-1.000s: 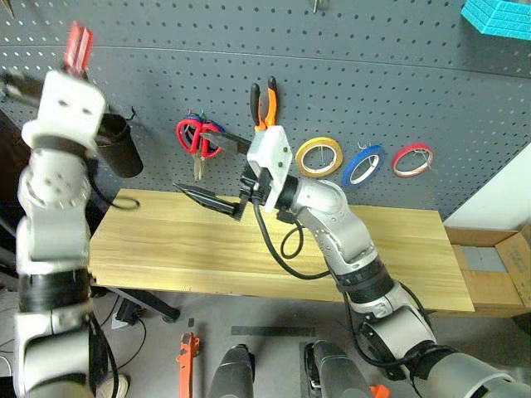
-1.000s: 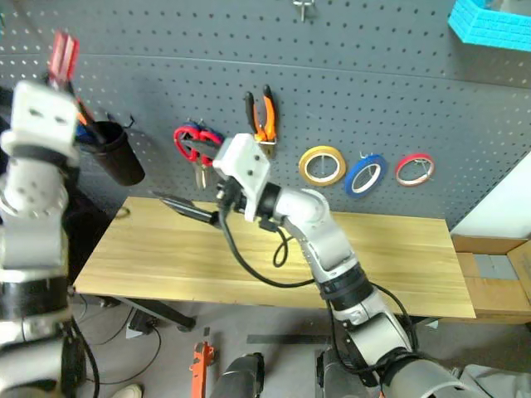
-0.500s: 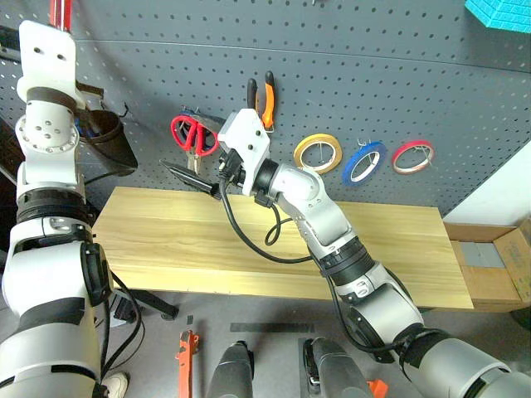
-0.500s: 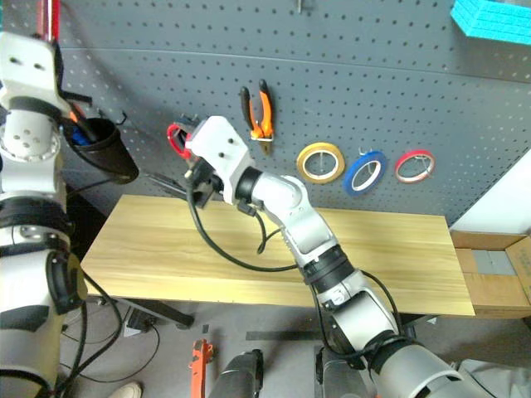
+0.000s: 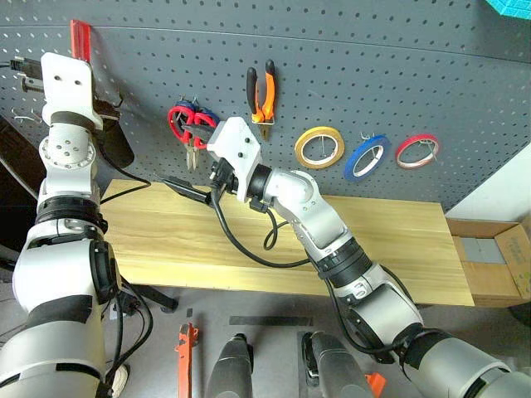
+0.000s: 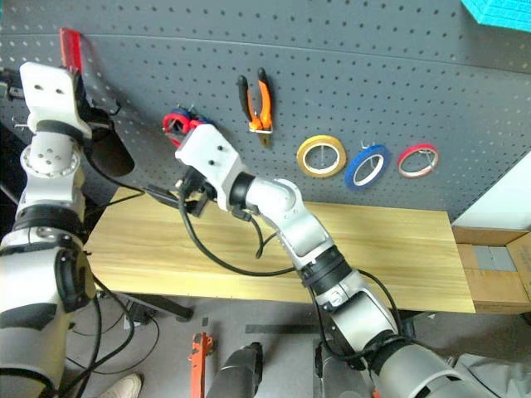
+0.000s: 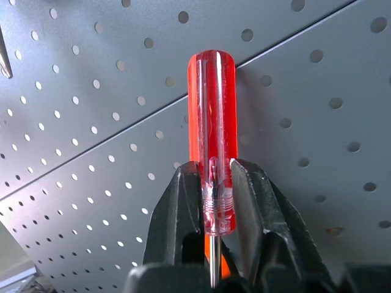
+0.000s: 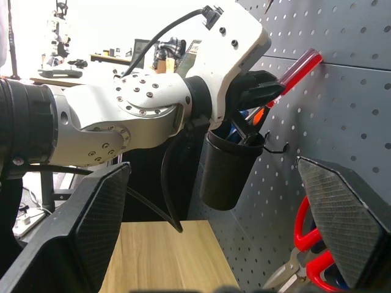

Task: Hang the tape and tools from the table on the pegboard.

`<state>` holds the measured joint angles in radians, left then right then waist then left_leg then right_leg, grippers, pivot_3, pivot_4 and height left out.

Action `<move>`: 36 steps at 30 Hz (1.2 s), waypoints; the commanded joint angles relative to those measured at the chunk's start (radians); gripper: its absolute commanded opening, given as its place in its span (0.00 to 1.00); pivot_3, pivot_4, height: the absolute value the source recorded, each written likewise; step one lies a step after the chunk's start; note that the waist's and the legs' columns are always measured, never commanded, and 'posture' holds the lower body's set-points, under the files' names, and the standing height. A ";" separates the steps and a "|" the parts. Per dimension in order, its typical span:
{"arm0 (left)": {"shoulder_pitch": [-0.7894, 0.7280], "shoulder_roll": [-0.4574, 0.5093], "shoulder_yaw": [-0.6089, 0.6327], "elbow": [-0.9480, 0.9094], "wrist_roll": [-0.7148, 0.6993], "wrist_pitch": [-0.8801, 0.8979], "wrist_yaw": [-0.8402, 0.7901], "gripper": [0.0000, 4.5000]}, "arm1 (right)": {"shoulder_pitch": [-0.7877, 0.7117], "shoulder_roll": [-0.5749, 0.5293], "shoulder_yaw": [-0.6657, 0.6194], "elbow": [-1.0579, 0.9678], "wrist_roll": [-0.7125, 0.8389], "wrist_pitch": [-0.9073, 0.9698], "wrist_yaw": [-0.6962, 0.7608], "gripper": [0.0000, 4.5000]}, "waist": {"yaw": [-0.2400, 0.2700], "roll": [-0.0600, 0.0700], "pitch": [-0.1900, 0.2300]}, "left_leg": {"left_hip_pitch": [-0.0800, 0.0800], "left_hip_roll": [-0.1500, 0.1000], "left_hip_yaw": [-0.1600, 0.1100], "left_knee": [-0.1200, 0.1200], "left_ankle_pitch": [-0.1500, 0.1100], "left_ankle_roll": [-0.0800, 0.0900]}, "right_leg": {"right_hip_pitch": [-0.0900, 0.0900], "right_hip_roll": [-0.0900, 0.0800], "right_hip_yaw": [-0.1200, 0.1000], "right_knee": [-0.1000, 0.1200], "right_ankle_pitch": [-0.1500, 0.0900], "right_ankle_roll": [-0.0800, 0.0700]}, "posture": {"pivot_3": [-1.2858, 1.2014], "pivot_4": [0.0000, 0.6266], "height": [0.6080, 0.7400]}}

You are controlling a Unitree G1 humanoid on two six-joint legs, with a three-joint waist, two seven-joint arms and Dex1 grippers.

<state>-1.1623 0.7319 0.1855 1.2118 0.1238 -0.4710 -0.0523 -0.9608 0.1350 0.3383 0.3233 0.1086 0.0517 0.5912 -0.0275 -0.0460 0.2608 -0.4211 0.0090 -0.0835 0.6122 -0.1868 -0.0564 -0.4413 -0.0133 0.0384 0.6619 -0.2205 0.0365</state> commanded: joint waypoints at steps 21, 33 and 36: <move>0.332 0.018 0.127 -0.689 -0.228 0.253 -0.078 1.00 | 0.045 -0.037 0.001 -0.072 -0.035 -0.042 0.048 1.00 | -0.003 -0.003 -0.002 | 0.000 0.001 0.001 0.000 0.000 -0.001 | 0.000 -0.001 0.000 0.000 0.003 -0.005 | 0.54 0.29 1.00; 0.909 -0.271 0.021 -1.686 -0.411 0.926 0.001 1.00 | 0.399 -0.299 -0.048 -0.492 -0.051 0.191 0.028 1.00 | 0.011 -0.009 -0.044 | 0.001 -0.001 0.002 -0.001 0.001 -0.003 | 0.003 -0.005 0.001 -0.003 0.004 -0.005 | 0.54 0.15 1.00; 1.021 -0.376 -0.054 -1.711 -0.398 0.955 0.014 1.00 | 0.500 -0.308 -0.091 -0.514 -0.058 0.277 -0.058 1.00 | 0.012 -0.008 -0.063 | 0.006 -0.001 0.003 -0.001 0.001 -0.003 | 0.006 -0.002 0.002 -0.004 0.003 -0.006 | 0.54 0.12 1.00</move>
<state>-0.1538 0.3703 0.1575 -0.4444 -0.2821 0.4732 -0.0512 -0.4767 -0.1785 0.2834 -0.1428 0.0556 0.2849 0.5840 -0.0159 -0.0543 0.1973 -0.4150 0.0090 -0.0805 0.6111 -0.1849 -0.0598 -0.4343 -0.0145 0.0406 0.6576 -0.2179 0.0311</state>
